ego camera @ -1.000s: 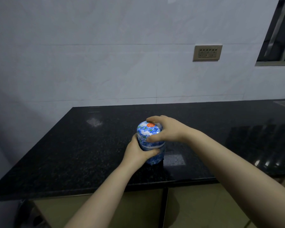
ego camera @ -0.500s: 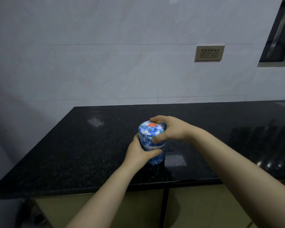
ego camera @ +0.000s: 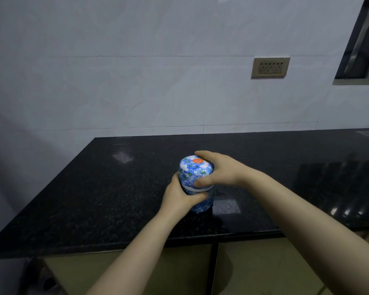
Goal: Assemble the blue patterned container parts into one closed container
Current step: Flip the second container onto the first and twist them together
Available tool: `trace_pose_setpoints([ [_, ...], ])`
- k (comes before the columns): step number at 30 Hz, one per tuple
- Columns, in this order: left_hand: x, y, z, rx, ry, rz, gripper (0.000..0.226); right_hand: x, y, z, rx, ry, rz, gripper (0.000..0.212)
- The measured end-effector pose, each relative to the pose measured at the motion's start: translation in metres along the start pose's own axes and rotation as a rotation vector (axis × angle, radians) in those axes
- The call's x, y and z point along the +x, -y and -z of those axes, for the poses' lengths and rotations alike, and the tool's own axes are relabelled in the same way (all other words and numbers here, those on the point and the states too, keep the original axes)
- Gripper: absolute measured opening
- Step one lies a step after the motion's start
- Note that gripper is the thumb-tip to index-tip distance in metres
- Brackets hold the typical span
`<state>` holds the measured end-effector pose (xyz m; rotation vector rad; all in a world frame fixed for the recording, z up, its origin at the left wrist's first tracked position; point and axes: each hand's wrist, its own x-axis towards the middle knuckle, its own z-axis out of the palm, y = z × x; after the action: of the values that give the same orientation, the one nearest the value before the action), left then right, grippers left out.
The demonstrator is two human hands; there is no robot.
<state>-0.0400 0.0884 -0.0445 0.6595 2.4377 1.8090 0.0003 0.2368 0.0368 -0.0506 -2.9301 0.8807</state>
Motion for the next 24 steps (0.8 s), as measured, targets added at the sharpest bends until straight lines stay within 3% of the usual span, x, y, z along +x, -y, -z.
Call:
trace_pose_setpoints([
  [4, 0.000, 0.000, 0.000, -0.004, 0.004, 0.005, 0.076, 0.001, 0.002, -0.002, -0.105, -0.018, -0.018, 0.094],
  [11, -0.001, -0.001, 0.000, 0.007, -0.010, -0.003, 0.079, 0.003, 0.011, 0.008, -0.067, 0.048, -0.033, 0.093],
  [19, -0.002, -0.002, 0.002, -0.029, 0.034, 0.017, 0.089, 0.001, 0.024, 0.007, -0.383, -0.007, -0.064, 0.089],
  [21, -0.002, -0.002, 0.002, -0.033, 0.039, 0.018, 0.088, 0.003, 0.024, 0.008, -0.324, 0.047, -0.069, 0.093],
  [24, -0.003, -0.002, 0.002, -0.034, 0.035, 0.009, 0.088, 0.003, 0.022, 0.015, 0.016, 0.187, -0.072, 0.091],
])
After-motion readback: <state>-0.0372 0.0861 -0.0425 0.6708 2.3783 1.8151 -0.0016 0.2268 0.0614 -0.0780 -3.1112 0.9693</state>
